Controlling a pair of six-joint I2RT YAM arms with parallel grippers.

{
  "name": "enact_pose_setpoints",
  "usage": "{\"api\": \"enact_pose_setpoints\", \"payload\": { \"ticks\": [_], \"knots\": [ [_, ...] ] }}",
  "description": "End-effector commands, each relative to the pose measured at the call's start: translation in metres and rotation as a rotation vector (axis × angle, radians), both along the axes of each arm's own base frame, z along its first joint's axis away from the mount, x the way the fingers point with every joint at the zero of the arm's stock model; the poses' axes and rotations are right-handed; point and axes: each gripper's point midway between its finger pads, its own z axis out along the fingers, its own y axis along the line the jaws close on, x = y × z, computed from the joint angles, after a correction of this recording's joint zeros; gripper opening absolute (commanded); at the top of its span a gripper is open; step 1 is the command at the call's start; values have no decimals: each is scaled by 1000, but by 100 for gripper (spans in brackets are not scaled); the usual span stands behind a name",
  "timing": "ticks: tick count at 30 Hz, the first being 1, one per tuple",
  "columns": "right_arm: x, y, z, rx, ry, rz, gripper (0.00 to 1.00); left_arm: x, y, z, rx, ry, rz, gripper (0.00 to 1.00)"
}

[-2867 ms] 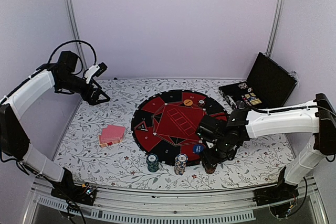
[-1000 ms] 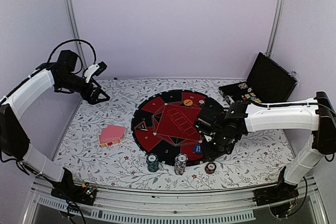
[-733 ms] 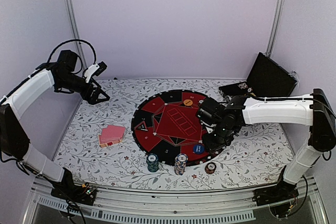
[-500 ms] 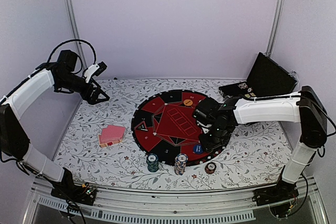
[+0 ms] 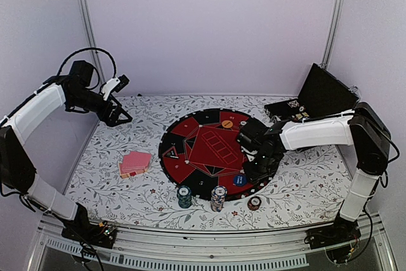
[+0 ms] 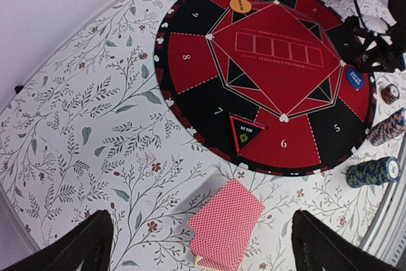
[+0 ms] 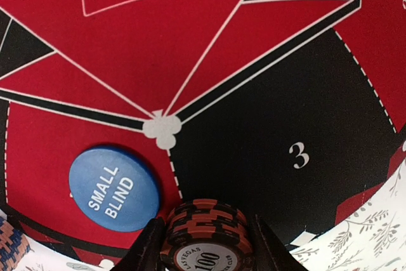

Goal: Distribute texas hold em gaming equipment

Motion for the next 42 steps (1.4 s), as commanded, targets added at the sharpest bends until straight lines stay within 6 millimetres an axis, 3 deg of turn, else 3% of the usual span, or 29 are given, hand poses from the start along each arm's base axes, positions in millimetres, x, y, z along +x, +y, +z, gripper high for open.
{"api": "enact_pose_setpoints", "payload": {
  "ticks": [1,5,11,15,21,23,28,34,37,42],
  "knots": [
    [11,-1,-6,6,-21,-7,27,-3,-4,7,-1,-16,-22,100],
    [12,-2,-14,0,-11,-6,29,-2,-4,7,-2,-14,-21,100],
    [10,-5,-16,-10,-4,-9,58,-2,-4,9,-2,-19,-21,100],
    [13,-9,-1,-20,-27,-19,67,-2,-4,10,-5,-20,-21,100],
    [15,-10,40,14,-78,-46,68,-3,-7,10,-19,-18,-33,100],
    [8,-10,49,24,-79,-46,68,-2,-8,12,-20,-19,-30,100],
    [-35,3,55,70,-26,0,68,-2,-8,13,-22,-23,-32,100],
    [-87,16,38,100,83,40,75,-2,-9,11,-26,-15,-33,100],
    [-98,15,28,79,106,41,77,-2,-9,11,-25,-16,-31,100],
    [-100,11,18,55,109,33,77,-2,-8,12,-23,-20,-31,100]
  ]
}}
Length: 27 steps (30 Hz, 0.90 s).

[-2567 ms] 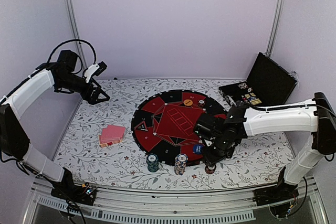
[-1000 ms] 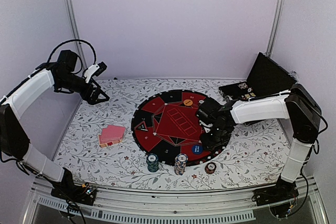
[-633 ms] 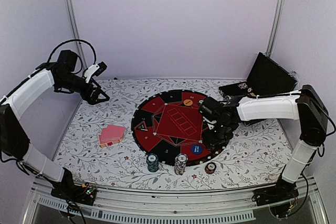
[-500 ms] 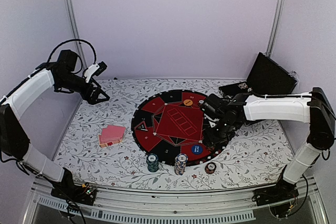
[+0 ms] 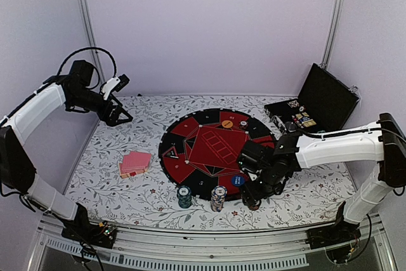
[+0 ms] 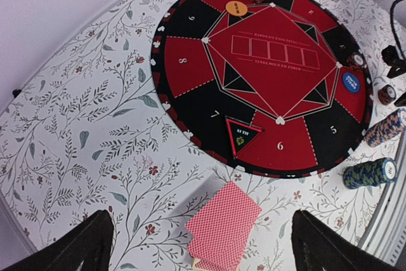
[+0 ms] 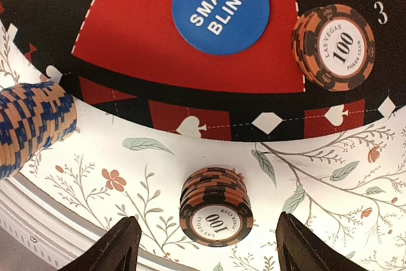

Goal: Distribute texas hold em gaming equipment

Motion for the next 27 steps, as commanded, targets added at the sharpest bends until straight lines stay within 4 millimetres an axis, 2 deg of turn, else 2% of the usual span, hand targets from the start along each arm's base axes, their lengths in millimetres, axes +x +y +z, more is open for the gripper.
{"api": "enact_pose_setpoints", "payload": {
  "ticks": [1,12,20,27],
  "knots": [
    [-3,-4,-10,-18,18,-30,77,-2,-5,11,-9,-20,-20,100],
    [-6,-1,-34,-31,42,-16,71,-2,-5,10,-6,-21,-19,100],
    [-3,2,-39,-40,36,-6,65,-1,-4,10,-3,-20,-16,100],
    [-1,-3,-39,-66,28,-6,59,-1,-4,8,-4,-15,-16,100]
  ]
}}
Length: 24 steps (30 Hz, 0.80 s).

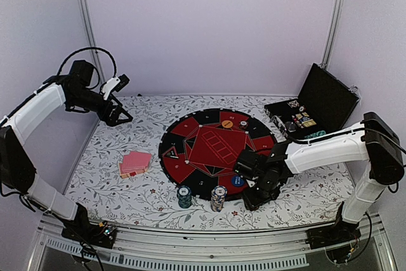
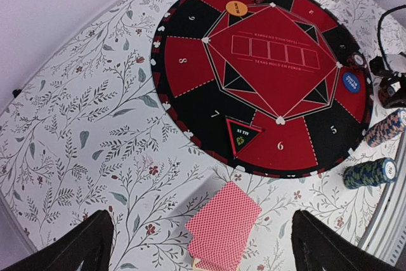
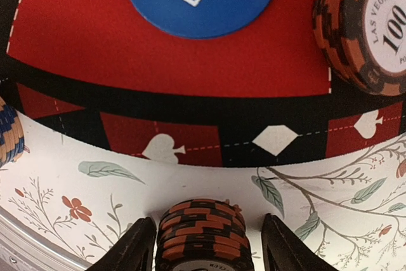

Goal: Distribute texas hold em gaming equipment

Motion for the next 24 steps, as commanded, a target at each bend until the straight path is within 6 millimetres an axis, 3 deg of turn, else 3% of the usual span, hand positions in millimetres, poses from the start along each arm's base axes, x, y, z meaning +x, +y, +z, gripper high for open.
{"api": "enact_pose_setpoints", "payload": {
  "ticks": [1,7,19,24],
  "knots": [
    [4,2,1,-9,-18,4,58,-1,-4,8,-6,-15,-17,100],
    [6,3,6,-7,-30,7,53,-1,-4,8,-5,-15,-16,100],
    [7,5,15,-3,-30,16,53,-3,-4,8,-3,-16,-15,100],
    [3,2,10,-11,-18,15,53,-3,-4,8,-2,-17,-16,100]
  ]
}}
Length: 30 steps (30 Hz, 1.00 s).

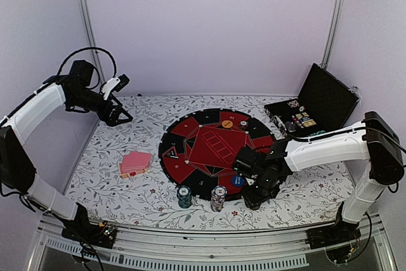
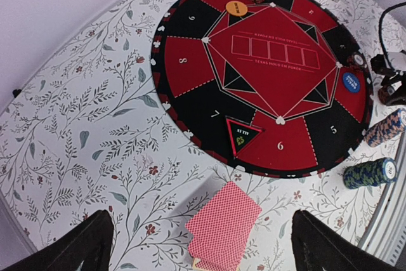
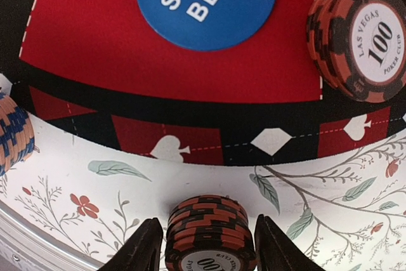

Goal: Distribute texas hold em gaming equipment

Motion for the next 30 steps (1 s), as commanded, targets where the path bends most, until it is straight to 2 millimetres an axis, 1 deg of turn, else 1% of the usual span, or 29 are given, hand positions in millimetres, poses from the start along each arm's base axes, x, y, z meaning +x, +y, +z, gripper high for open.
{"api": "enact_pose_setpoints", "payload": {
  "ticks": [1,5,10,14,17,19,21,26,30],
  "knots": [
    [-2,-1,0,-7,-1,9,53,-3,-4,8,-1,-18,-16,100],
    [-4,-6,-5,-23,7,6,46,-2,-4,8,1,-19,-17,100],
    [-3,-7,-1,-24,-2,3,40,-2,-4,8,-1,-19,-18,100],
    [-5,-9,-3,-32,6,9,41,-2,-4,9,-1,-21,-16,100],
    [-8,-11,-8,-40,20,16,48,-2,-3,10,2,-25,-15,100],
    [-8,-12,-10,-46,22,15,49,-3,-3,10,4,-27,-15,100],
    [-8,-12,-10,-47,19,13,48,-2,-3,11,7,-30,-14,100],
    [-4,-11,-5,-43,0,8,41,-3,-3,10,4,-29,-16,100],
    [-3,-8,2,-32,-5,7,40,-3,-4,9,-2,-20,-18,100]
  ]
}}
